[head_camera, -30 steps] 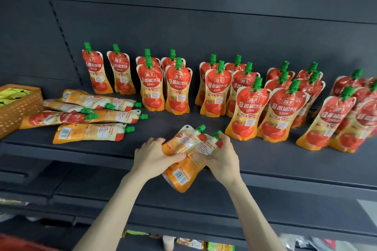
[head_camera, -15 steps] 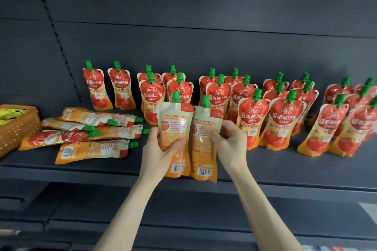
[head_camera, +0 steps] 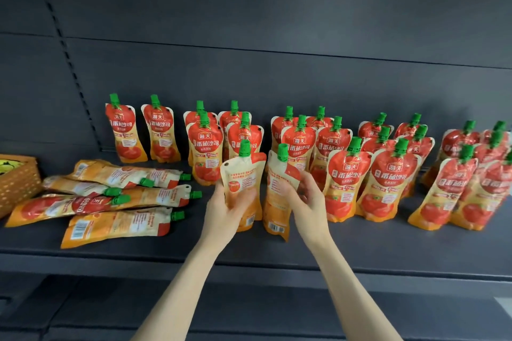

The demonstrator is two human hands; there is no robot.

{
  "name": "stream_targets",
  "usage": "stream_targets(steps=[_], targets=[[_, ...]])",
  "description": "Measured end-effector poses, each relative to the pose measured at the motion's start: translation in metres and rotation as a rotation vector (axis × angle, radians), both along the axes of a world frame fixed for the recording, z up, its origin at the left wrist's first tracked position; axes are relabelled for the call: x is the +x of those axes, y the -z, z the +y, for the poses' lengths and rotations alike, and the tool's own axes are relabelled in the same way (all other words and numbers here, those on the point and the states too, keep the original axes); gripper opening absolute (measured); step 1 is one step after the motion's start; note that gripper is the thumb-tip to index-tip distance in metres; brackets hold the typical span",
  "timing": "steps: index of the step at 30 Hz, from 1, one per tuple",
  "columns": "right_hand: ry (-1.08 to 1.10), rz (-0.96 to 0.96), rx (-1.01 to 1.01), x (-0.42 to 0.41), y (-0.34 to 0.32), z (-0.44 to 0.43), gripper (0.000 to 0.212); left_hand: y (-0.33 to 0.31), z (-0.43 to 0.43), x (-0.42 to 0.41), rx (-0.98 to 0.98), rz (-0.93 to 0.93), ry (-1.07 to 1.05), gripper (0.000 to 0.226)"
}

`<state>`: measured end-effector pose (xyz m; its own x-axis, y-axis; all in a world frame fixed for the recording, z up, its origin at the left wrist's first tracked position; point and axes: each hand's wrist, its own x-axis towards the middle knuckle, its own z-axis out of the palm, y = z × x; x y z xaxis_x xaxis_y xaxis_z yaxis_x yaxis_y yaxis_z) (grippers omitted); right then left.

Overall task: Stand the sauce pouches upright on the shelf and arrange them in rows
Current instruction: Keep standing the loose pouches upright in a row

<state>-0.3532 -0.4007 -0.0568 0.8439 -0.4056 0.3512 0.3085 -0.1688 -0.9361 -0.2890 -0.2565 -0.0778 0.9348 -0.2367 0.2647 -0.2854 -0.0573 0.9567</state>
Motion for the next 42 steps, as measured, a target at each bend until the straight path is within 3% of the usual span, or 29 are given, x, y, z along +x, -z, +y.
stream_targets(steps=[3, 6, 9, 13, 16, 20, 26, 33, 36, 42], targets=[[-0.129, 0.068, 0.178, -0.002, -0.01, -0.002, 0.037, -0.022, 0.01, 0.004, -0.084, 0.071, 0.17, 0.024], [-0.24, 0.135, 0.317, -0.001, -0.017, -0.001, 0.041, -0.029, 0.013, 0.014, -0.109, 0.177, 0.3, 0.041], [-0.291, 0.154, 0.314, 0.002, -0.016, 0.001, 0.036, -0.022, 0.015, 0.021, -0.101, 0.251, 0.374, 0.059], [-0.326, 0.18, 0.253, 0.004, -0.012, 0.002, 0.032, -0.025, 0.012, 0.018, -0.152, 0.304, 0.421, 0.045], [-0.322, 0.181, 0.232, 0.006, -0.009, 0.001, 0.033, -0.024, 0.013, 0.017, -0.153, 0.291, 0.376, 0.044], [-0.23, 0.152, 0.175, 0.006, -0.005, 0.0, 0.041, -0.019, 0.015, 0.015, -0.097, 0.231, 0.304, 0.075], [-0.047, 0.116, 0.146, 0.004, -0.002, 0.001, 0.042, -0.026, 0.012, 0.005, -0.063, 0.106, 0.181, 0.082], [-0.068, 0.159, 0.124, 0.001, 0.008, -0.007, 0.043, -0.016, 0.022, 0.009, -0.159, 0.271, 0.362, 0.067], [-0.085, 0.145, 0.073, -0.001, 0.009, -0.008, 0.036, -0.015, 0.021, 0.003, -0.15, 0.211, 0.281, 0.051], [-0.029, 0.116, 0.053, 0.003, 0.014, -0.009, 0.037, -0.003, 0.015, -0.001, -0.13, 0.056, 0.002, 0.051]])
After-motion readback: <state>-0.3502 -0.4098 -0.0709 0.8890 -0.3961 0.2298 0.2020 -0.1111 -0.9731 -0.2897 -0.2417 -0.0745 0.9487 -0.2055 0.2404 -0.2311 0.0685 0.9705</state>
